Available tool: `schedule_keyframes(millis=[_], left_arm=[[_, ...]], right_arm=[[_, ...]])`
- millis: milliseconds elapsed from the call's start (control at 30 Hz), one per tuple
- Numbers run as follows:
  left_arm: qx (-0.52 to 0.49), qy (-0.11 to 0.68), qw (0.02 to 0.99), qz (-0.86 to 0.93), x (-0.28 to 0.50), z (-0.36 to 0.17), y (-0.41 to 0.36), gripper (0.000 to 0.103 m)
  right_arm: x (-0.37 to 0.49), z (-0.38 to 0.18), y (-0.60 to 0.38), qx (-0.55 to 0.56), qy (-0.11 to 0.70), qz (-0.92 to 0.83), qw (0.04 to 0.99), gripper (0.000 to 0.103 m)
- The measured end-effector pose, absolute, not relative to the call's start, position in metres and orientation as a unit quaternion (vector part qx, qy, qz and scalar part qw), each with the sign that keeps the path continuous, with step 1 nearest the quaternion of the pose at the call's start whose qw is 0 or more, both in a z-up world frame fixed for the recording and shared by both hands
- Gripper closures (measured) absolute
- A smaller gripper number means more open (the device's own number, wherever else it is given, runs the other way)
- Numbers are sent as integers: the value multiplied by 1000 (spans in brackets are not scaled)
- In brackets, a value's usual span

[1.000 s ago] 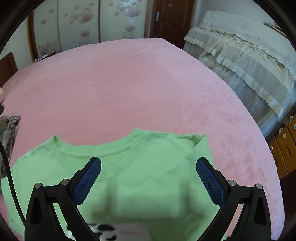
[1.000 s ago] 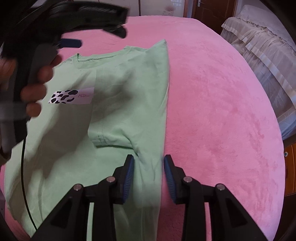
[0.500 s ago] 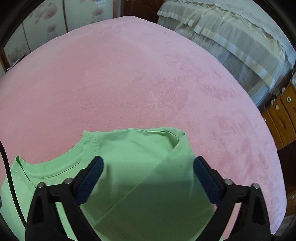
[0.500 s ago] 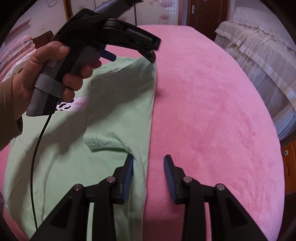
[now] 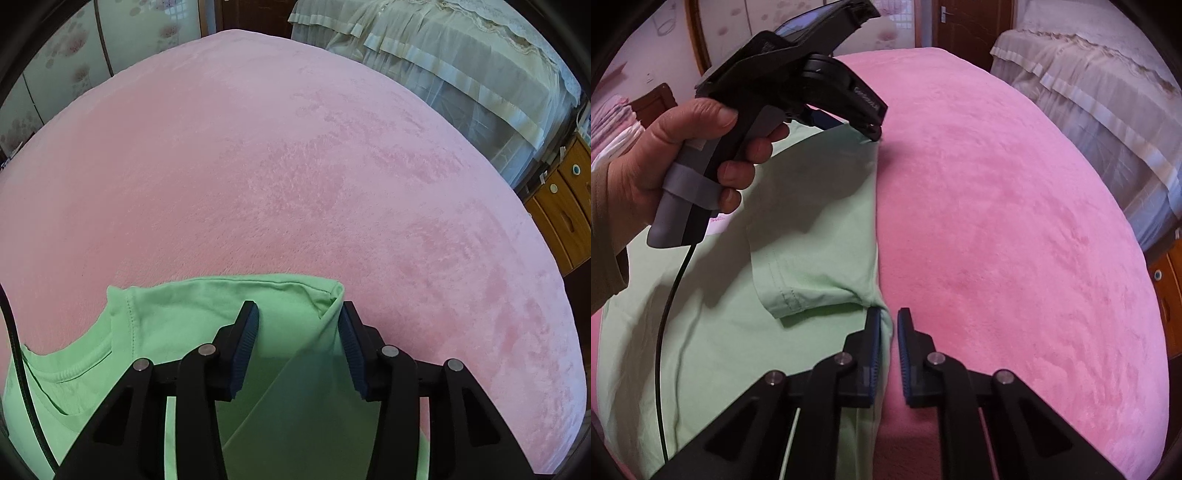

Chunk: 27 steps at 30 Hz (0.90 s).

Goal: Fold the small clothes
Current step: 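Fold the grasped side and sleeve over toward the shirt's middle, release, then move the right gripper to the shirt's opposite side edge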

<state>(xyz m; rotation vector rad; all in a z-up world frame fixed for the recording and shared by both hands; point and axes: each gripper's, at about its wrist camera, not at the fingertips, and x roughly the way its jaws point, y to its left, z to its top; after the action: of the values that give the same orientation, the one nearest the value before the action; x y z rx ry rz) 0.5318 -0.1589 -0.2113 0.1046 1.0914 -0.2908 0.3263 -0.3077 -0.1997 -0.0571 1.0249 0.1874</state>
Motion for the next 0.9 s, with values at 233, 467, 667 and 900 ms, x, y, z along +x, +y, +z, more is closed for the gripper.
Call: schedule_keyframes(millis=[233,467,667,900], left_arm=[[74,505,852,-120,533,-209,-173,36],[79,488,860,-128,512,-172,-154,17],[74,465,875,-114,467,-123,-119,15],[30,424,900,-92,376,-74,-48,15]], right_arm=[[323,-197,-304,-37,488,83,868,93],[318,-180,-316,-25,493,88,865,83],[296,-157,-322,-21,479,80,874,78],[275,-130,-314,-17,467,86,880,78]])
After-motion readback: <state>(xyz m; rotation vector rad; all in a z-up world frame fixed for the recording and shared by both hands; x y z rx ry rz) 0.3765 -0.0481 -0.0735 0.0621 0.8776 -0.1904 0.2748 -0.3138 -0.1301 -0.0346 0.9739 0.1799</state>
